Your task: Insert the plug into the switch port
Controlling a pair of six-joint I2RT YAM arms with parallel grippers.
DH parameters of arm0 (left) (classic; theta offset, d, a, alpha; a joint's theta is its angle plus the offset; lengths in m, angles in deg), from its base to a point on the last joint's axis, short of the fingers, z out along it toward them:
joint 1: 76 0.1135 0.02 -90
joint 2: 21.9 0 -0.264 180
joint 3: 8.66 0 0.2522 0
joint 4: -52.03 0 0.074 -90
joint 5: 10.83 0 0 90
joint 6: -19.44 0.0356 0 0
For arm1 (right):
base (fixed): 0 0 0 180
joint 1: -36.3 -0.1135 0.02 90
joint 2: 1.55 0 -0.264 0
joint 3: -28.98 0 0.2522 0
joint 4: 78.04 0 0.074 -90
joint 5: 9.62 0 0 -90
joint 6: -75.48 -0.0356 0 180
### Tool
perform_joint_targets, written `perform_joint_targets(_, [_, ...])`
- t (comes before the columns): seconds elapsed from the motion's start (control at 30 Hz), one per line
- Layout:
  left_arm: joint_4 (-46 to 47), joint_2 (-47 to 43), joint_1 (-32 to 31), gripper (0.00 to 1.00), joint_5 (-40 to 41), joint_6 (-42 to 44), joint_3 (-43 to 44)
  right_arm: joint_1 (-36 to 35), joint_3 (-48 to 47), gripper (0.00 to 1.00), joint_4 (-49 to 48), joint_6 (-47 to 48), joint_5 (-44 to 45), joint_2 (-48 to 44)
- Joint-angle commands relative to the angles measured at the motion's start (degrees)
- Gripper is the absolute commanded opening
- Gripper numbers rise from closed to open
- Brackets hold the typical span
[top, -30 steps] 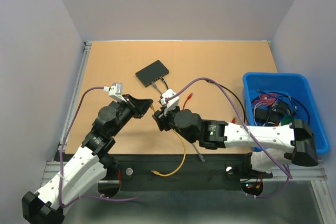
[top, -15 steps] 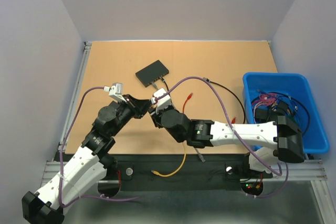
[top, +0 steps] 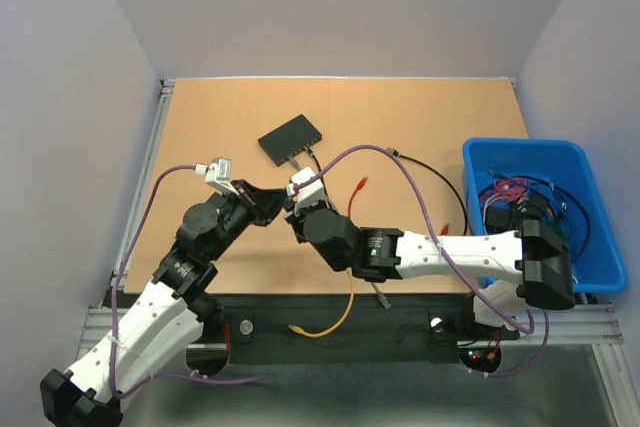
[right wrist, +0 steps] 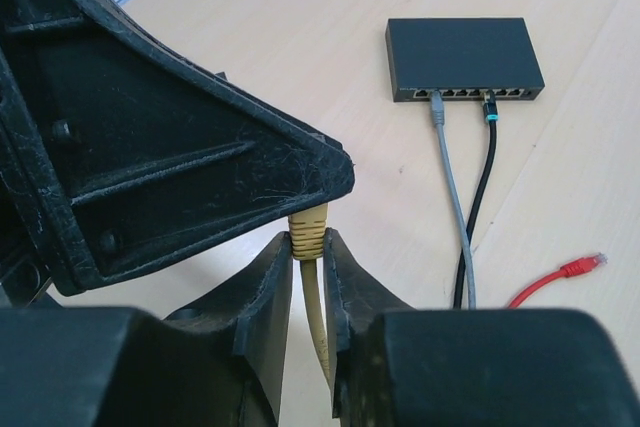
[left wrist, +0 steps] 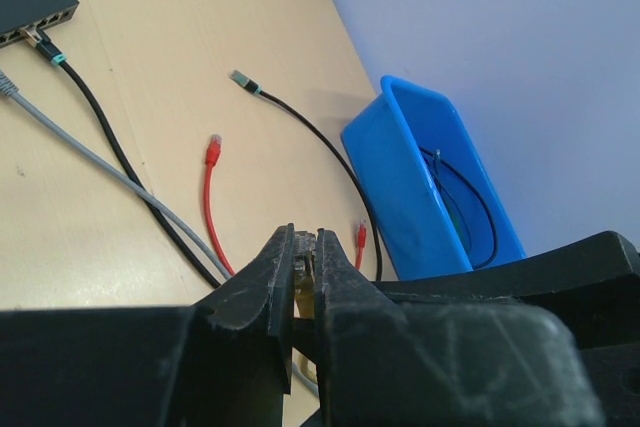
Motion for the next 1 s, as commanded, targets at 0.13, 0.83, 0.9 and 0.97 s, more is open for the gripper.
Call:
perform_joint_targets(0.13, [1.8,-1.0,0.2,0.0,-1.1,0.6,3.0,0.5,-2.5,0.08,-4.0,-1.1,0.8,0.4])
perform_joint_targets(0.83, [-9.9,-0.7,0.2,0.83,9.6,5.4,6.5,0.5,7.6,0.0,-5.0,-6.2,0.5,-7.2])
perform_joint_targets(0.9, [-12.0,-0.5,0.2,0.85,11.4,5.7,7.3,0.5,8.3,0.0,-4.8,-6.4,0.7,-8.3])
perform_joint_targets(0.97, [-14.9,0.0,0.3,0.87,13.0,5.8,7.9,0.5,9.5,0.0,-4.7,-6.7,0.9,-9.3])
